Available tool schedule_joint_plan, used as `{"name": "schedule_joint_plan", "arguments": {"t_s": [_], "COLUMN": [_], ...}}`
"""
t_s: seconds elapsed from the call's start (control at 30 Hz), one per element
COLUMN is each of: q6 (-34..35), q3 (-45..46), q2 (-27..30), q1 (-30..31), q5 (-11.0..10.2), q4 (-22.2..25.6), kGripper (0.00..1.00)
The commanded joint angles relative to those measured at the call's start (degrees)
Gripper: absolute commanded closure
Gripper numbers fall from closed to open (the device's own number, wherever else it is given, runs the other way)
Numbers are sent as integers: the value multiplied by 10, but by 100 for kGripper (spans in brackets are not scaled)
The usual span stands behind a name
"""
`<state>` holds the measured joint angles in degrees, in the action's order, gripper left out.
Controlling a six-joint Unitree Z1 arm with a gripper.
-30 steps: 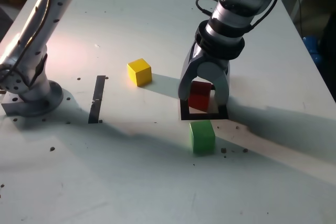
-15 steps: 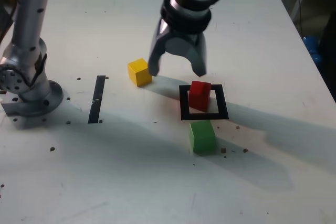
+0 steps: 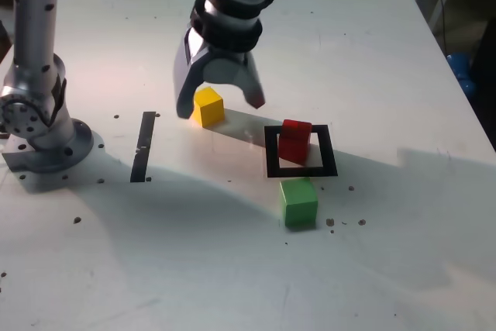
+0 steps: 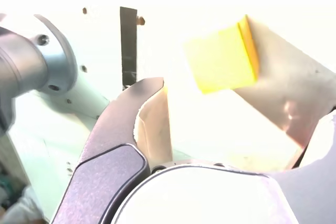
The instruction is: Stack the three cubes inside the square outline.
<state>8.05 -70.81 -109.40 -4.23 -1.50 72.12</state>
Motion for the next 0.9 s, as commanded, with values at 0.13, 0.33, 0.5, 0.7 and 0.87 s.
{"name": "schedule_joint_plan", "arguments": {"t_s": [0.13,0.33,0.5,0.7,0.87], "q6": [1,-7,-18,-23,-24], "q3": [38,54,56,55,52], "q2": [4,-4,-9,-14,-14], "q1": [-36,-59,-75,-85,-85], "q5": [12,16,16,11,1], "q4": [-33,-55,-60,-63,-70], "kGripper": [1,3,13,43,69]}}
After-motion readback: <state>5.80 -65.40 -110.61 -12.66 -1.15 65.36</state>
